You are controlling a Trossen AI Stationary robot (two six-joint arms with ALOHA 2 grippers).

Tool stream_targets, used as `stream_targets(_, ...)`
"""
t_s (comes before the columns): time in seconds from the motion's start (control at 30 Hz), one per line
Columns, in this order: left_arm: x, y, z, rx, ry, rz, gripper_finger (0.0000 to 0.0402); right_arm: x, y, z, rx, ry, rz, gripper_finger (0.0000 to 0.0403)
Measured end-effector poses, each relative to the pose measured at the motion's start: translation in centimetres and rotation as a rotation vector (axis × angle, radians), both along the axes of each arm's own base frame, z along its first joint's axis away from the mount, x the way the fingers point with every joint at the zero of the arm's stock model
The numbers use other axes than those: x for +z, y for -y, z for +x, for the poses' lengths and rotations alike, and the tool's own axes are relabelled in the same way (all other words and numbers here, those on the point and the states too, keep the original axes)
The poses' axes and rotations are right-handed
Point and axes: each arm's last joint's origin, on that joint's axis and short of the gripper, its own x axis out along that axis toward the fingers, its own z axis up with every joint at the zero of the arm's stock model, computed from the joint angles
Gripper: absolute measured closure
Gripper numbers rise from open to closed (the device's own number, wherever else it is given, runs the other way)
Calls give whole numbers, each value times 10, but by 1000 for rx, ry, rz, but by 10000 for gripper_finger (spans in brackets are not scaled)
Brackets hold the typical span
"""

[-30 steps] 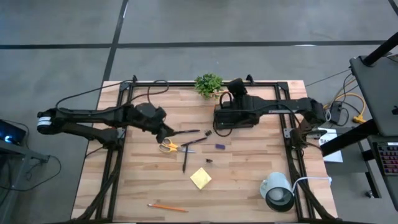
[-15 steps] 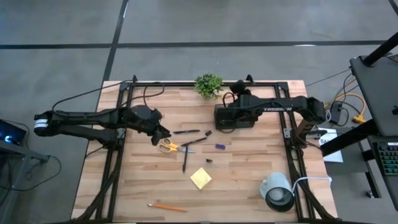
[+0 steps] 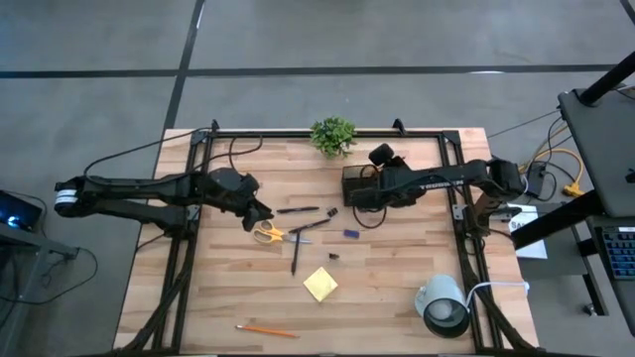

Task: Pick and place office supplies into organizer
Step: Put the top orange pencil into the desk organizer, then put the blue eraser into the desk organizer

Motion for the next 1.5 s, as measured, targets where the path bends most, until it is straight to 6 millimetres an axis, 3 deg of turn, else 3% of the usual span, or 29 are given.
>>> stream_targets(0.53,1,0,1,-2,8,1,283,0,-8,2,0,49,-2,347)
stream_targets(0.77,0,0,1,-2,7,2,283,31,-28,13,50,245,-63,338)
stream_targets(0.87,0,0,0,-7,7,8,283,49,-52,19,-14,385,180,327)
stream_targets(0.97,0,0,0,-9,6,8,283,54,-78,33,-338,546,667,317)
stream_targets(1.03,-1,0,0,-9,5,8,283,47,-88,48,-570,628,905,311)
stream_targets(1.1,-2,0,0,-14,1,16,283,37,-93,64,-641,722,964,304)
stream_targets(1.27,-8,0,-1,-24,-16,20,283,-5,-96,94,-620,708,924,281)
stream_targets(1.37,-8,1,-1,-41,-15,6,283,-33,-99,100,-614,602,881,264)
stream_targets(1.5,-9,2,-1,-53,-18,-3,283,-55,-98,104,-574,570,803,239)
